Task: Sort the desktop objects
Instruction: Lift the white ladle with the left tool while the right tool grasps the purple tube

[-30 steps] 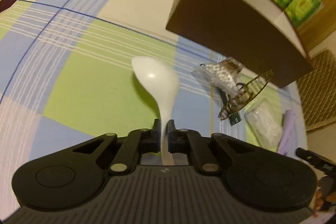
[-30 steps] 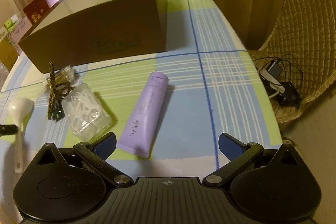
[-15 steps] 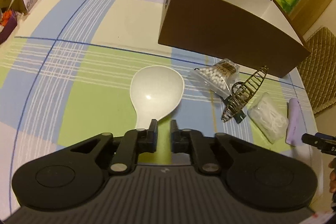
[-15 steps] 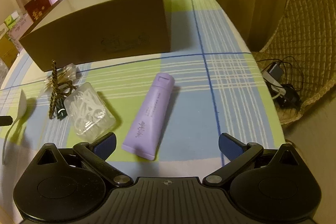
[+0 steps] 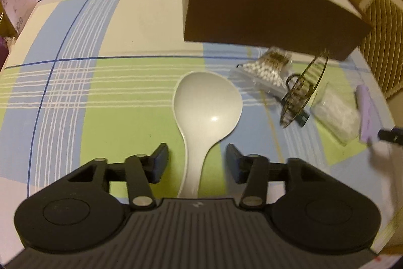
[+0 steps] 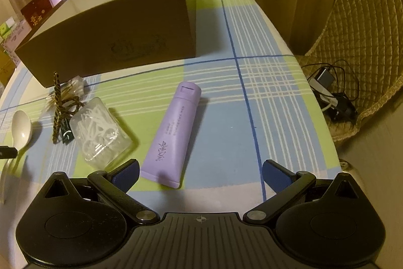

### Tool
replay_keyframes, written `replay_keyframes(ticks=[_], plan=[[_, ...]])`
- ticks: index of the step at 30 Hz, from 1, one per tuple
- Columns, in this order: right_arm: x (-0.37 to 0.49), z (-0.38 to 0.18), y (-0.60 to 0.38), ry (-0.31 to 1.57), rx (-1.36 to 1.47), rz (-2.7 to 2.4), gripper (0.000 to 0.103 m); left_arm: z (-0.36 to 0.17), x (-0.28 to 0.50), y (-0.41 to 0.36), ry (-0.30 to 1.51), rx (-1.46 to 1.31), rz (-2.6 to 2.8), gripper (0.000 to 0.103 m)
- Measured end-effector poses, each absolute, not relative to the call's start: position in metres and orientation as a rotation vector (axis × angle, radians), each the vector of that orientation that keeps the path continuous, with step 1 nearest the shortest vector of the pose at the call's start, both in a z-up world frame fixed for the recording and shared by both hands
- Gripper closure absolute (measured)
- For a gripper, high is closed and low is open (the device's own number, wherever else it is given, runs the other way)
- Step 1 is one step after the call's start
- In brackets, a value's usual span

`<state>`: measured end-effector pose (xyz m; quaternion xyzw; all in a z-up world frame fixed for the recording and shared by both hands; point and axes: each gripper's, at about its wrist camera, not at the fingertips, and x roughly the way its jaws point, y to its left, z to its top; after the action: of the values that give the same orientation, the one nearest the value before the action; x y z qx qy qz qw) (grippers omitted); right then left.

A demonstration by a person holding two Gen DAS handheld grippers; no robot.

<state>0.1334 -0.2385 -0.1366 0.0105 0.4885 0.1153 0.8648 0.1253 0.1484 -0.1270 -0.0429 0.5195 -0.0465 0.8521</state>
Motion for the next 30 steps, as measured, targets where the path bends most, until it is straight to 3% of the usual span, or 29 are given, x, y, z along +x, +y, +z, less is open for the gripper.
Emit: replay_keyframes(ticks=[2,4,5,25,27,30], plan=[[0.134,-0.138,-0.239,1.026,0.021,0.238,0.002,-0.132,0.128,0.146,1.104,-0.057,-0.111,0.068],[0.135,-0.138,-0.239,1.029,0.022,0.234,0.002,-0.136,0.131,0.144,1.110,-0.023,-0.120,0.086],[0.135,-0.139,-0.240,1.030,0.023,0.232,0.002,-0.137,0.132,0.142,1.101,0.004,-0.126,0.087],[0.151,-0.135,-0.217,0.946,0.039,0.236,0.003,-0.109,0.132,0.138,1.015,0.031,-0.127,0.090],[0.157,-0.137,-0.212,0.936,0.029,0.235,0.015,-0.107,0.134,0.137,1.008,0.026,-0.128,0.090],[0.170,-0.143,-0.207,0.942,0.009,0.215,0.024,-0.104,0.134,0.136,0.998,0.023,-0.132,0.090]])
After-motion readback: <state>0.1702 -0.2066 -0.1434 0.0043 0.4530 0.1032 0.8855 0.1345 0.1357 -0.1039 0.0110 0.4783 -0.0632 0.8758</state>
